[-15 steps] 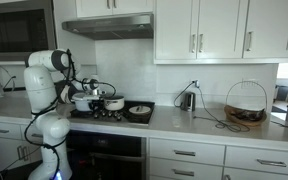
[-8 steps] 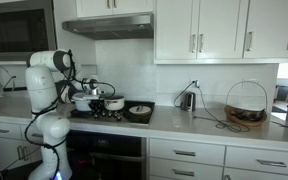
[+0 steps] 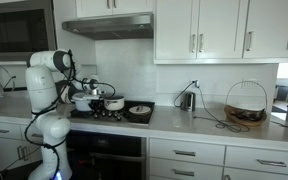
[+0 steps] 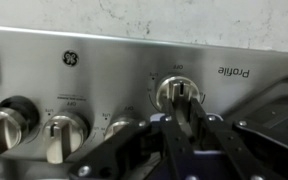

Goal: Turn on the first knob from the left on the stove

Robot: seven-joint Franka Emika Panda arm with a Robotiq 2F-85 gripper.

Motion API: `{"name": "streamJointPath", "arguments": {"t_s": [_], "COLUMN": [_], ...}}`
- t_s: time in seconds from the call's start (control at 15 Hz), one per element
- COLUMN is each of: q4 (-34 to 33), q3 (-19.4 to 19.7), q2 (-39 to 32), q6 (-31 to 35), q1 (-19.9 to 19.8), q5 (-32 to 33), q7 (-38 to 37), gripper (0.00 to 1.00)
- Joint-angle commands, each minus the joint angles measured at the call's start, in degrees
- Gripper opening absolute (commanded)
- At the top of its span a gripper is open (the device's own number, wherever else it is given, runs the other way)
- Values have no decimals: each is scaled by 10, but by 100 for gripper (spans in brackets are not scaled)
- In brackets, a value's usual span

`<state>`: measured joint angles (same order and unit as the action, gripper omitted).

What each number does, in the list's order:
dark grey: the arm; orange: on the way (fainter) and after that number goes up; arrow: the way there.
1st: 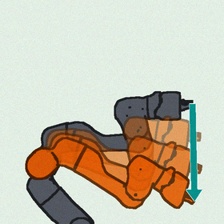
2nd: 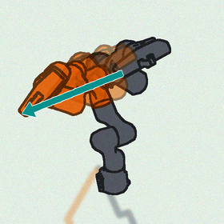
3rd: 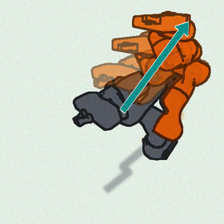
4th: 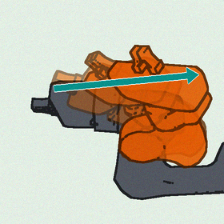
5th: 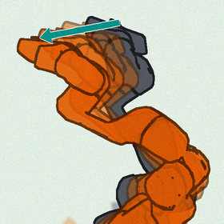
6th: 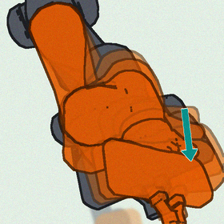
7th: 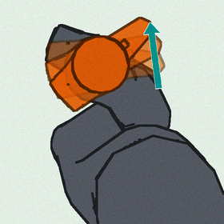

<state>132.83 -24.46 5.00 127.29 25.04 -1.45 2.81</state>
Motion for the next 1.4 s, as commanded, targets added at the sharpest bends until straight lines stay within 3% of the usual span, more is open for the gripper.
{"name": "streamJointPath", "arguments": {"t_s": [0.0,0.27,0.53,0.73,1.0,1.13,1.33], "q4": [2,-1,-5,-13,-22,-19,-16], "q3": [12,17,4,-12,-20,-17,-6], "q2": [-3,-14,-21,-38,-65,-64,-56], "q6": [-6,-9,-8,-5,5,10,-4], "q1": [0,1,5,8,9,9,9], "q5": [-47,-74,-35,21,40,23,-32], "q7": [82,138,88,12,-12,13,130], "gripper": [5,5,5,5,5,5,5]}}
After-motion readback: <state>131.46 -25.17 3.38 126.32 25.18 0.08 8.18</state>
